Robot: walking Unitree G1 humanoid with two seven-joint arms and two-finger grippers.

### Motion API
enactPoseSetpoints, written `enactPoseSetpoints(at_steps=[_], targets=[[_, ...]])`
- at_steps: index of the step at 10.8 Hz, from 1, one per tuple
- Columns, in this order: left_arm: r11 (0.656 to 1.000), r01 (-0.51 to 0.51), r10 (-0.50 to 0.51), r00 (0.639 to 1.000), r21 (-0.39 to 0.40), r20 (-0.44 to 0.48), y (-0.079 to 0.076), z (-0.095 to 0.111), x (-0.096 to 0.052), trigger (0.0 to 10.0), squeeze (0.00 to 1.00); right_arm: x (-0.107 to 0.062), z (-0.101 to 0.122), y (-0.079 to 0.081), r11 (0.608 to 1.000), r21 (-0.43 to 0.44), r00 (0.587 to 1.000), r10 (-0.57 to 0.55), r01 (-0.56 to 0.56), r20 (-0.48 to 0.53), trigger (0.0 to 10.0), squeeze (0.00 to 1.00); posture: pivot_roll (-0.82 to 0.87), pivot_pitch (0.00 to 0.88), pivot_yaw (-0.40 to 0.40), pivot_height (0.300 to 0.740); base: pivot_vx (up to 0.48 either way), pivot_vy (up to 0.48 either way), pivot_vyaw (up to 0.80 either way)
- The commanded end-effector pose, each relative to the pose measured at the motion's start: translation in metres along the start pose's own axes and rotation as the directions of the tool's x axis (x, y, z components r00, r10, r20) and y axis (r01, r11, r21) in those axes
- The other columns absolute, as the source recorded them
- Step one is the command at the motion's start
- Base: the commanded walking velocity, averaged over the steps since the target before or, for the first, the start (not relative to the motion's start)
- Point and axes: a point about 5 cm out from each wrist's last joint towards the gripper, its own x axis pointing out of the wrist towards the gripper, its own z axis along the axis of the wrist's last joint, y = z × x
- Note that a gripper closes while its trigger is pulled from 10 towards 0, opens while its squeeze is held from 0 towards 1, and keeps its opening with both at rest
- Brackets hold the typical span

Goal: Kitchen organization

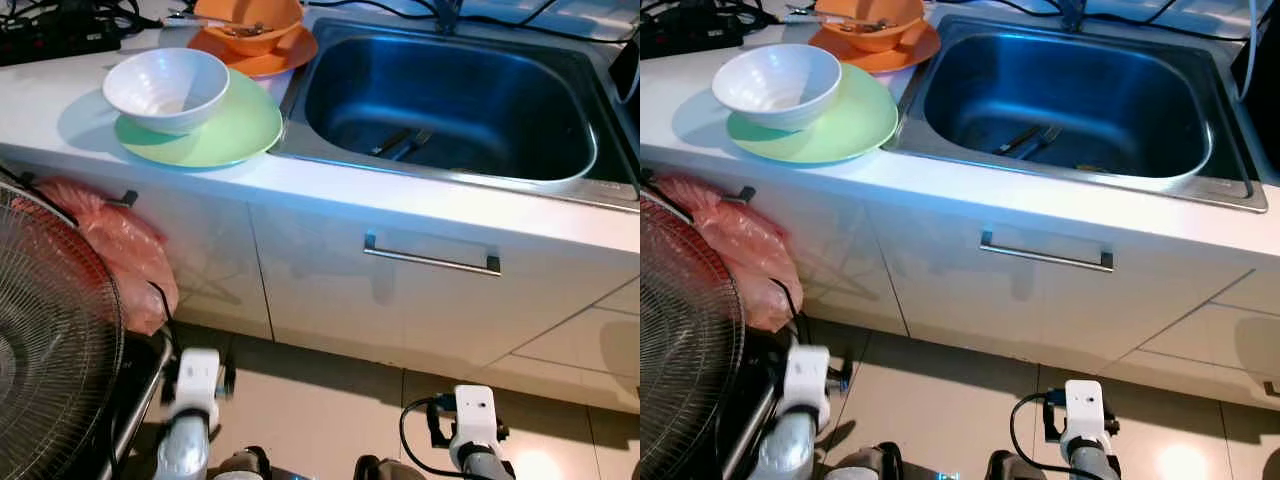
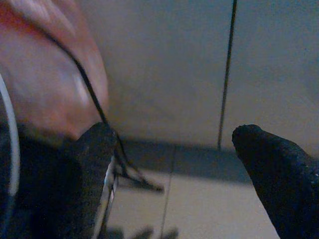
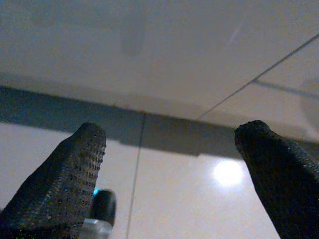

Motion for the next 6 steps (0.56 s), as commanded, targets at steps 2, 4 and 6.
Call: enactPoseSetpoints(at_steps=[2, 4, 6], targets=[[0.999, -0.006, 0.001, 0.988, 0.031, 0.157, -0.001, 0.026, 0.003, 10.0, 0.00, -0.005, 0.001, -0.003, 0.998, -0.034, 0.996, -0.053, 0.055, 0.073, 10.0, 0.00, 0.04, 0.165, 0.001, 0.740, 0.000, 0.000, 0.00], [0.999, -0.014, -0.002, 0.955, 0.052, 0.296, -0.002, 0.057, 0.007, 10.0, 0.00, 0.004, 0.078, -0.080, 0.985, 0.004, 0.886, -0.157, 0.172, 0.435, 10.0, 0.00, 0.03, 0.174, 0.005, 0.740, 0.000, 0.000, 0.00], [0.997, -0.034, 0.003, 0.908, 0.067, 0.418, 0.001, 0.088, 0.004, 10.0, 0.00, -0.007, 0.106, -0.091, 0.969, 0.049, 0.797, -0.226, 0.241, 0.560, 10.0, 0.00, 0.03, 0.188, 0.010, 0.740, 0.000, 0.000, 0.00]])
